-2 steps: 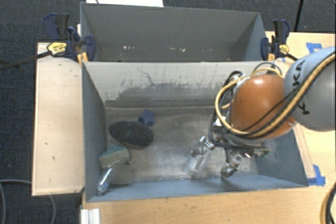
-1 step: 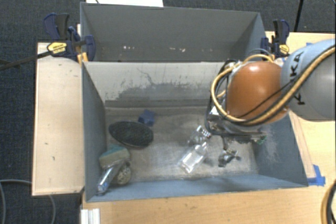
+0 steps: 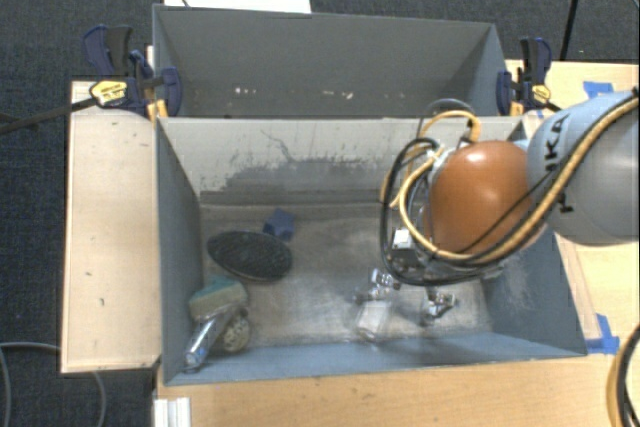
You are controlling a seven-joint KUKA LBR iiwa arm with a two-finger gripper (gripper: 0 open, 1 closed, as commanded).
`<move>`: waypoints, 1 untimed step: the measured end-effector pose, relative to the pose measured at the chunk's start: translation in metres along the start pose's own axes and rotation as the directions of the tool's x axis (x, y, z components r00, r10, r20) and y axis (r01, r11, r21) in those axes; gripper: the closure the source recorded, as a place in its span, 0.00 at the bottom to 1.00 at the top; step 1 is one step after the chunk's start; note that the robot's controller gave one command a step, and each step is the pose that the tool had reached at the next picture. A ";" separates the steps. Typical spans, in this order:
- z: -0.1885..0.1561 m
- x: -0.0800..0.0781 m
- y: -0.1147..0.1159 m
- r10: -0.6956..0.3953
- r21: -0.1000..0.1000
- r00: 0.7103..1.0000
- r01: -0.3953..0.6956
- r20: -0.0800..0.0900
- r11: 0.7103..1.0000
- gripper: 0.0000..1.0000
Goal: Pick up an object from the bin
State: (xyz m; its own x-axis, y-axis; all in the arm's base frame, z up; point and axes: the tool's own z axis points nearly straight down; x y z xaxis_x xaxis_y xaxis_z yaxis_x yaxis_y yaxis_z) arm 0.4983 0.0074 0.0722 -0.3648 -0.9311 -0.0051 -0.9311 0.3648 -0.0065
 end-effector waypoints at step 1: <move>0.000 -0.032 0.018 0.143 -0.005 0.990 -0.143 -0.007 0.990 0.00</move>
Offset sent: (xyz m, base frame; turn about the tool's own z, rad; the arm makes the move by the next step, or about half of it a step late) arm -0.0062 0.0361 -0.0022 0.1429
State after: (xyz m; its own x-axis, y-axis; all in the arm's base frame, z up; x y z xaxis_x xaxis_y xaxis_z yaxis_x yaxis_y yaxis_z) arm 0.4935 0.0440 0.0720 -0.4939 -0.8695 0.0011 -0.8695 0.4939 -0.0010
